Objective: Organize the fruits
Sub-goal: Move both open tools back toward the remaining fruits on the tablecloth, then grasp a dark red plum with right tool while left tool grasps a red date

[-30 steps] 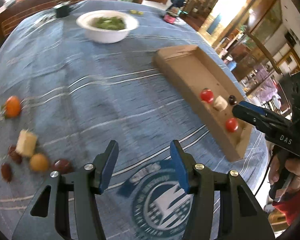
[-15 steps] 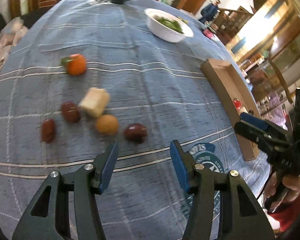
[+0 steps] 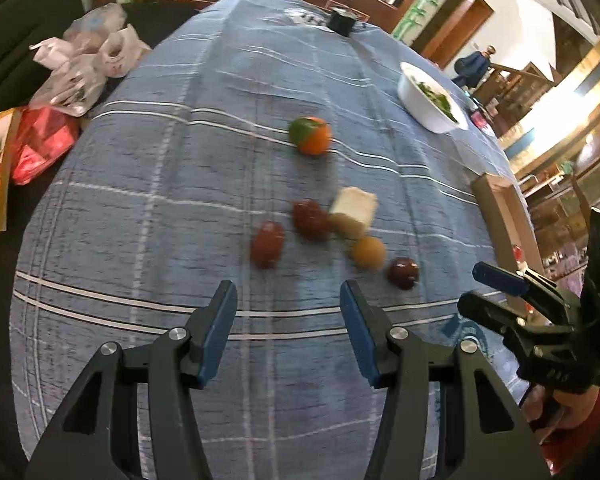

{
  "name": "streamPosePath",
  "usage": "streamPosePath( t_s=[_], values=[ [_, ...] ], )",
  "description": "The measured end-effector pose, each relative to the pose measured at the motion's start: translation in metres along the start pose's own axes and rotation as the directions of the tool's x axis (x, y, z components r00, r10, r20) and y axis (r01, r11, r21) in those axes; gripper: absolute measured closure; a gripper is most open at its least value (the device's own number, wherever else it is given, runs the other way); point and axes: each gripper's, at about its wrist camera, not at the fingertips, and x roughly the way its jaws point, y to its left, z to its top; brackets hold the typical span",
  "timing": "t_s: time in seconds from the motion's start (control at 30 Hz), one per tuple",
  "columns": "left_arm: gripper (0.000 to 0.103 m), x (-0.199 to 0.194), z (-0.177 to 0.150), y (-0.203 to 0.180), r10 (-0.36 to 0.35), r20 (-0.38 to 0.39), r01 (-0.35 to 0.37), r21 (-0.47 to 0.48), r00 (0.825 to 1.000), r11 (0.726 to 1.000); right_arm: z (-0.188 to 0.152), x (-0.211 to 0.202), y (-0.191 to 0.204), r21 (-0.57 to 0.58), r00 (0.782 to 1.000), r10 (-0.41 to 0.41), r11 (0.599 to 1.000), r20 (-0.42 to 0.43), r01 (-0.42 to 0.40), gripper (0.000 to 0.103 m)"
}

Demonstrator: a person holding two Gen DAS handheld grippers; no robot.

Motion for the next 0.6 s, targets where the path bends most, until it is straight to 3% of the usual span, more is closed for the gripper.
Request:
streamPosePath(
  t_s=[0.2,0.4,0.6],
  values=[
    [0.051,0.011,0.006,0.015,0.020,-0.015,-0.020,-0.015,1.000,1.000,0.003,0.021,0.014,-0.039,0.999,0.008,0.999,-0.042,-0.010,0.040],
    [0.051,0.023,0.018,0.007,0.031,-0.029,-0.030,0.044,0.999,0.999,0.008,0.035,0.014,-0.025,0.998,0.004,1.000,-0.061,-0.005,0.046],
    [0.067,0.035,0.024,-0.005,0.035,-0.051,-0.029,0.118,0.998,0.993,0.009,0.044,0.015,-0.033,0.997,-0.005,0.999,-0.076,0.002,0.055]
  ],
)
